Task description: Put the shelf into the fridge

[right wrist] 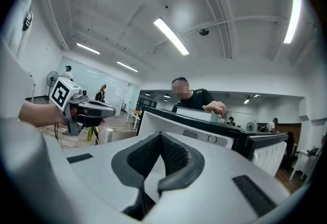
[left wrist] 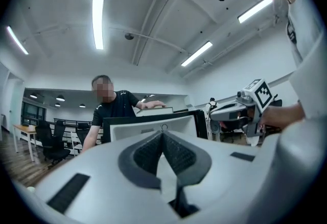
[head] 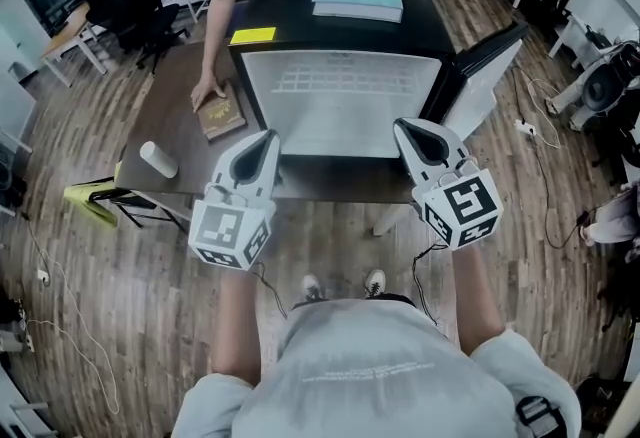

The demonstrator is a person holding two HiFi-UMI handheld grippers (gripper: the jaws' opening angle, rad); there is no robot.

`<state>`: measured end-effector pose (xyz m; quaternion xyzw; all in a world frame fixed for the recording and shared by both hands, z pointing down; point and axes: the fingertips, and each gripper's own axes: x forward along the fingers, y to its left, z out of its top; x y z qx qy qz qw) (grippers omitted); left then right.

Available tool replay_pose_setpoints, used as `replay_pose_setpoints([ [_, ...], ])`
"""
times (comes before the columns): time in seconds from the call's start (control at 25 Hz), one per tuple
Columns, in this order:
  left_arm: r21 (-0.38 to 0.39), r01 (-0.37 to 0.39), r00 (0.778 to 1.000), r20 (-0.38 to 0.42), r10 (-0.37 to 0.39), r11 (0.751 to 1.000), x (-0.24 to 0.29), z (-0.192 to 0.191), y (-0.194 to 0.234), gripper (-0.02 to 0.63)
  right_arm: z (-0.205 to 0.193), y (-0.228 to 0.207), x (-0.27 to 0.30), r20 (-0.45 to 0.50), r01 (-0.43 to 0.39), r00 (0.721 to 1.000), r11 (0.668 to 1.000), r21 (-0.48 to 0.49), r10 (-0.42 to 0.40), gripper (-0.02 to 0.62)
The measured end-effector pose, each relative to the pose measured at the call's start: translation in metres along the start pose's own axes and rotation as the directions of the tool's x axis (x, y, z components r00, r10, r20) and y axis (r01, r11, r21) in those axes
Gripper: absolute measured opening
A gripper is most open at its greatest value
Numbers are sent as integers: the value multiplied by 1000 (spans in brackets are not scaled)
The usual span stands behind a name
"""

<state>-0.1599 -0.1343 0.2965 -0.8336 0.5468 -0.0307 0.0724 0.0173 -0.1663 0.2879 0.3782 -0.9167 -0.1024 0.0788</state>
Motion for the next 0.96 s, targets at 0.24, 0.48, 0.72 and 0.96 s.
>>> replay_pose_setpoints([
  [0.24,9,-15,1000,2,15,1000,-7,10,0,20,8,3,-6,2,-2,1000,1000,-12,2,15],
  [0.48,-2,-24,1000,-8,24,1000,-7,6,2,20,2,2,-5,-7,4,1000,1000,-12,-4,15],
  [0.72,-11,-29,999,-17,29,1000,-4,2,4,20,-1,0,-3,-15,8,1000,1000,-11,-8,15],
  [0.96,-15,-33,999,-26,33,999,2,-1,6,20,-5,-5,2,-24,9,1000,1000,-15,-9,15],
])
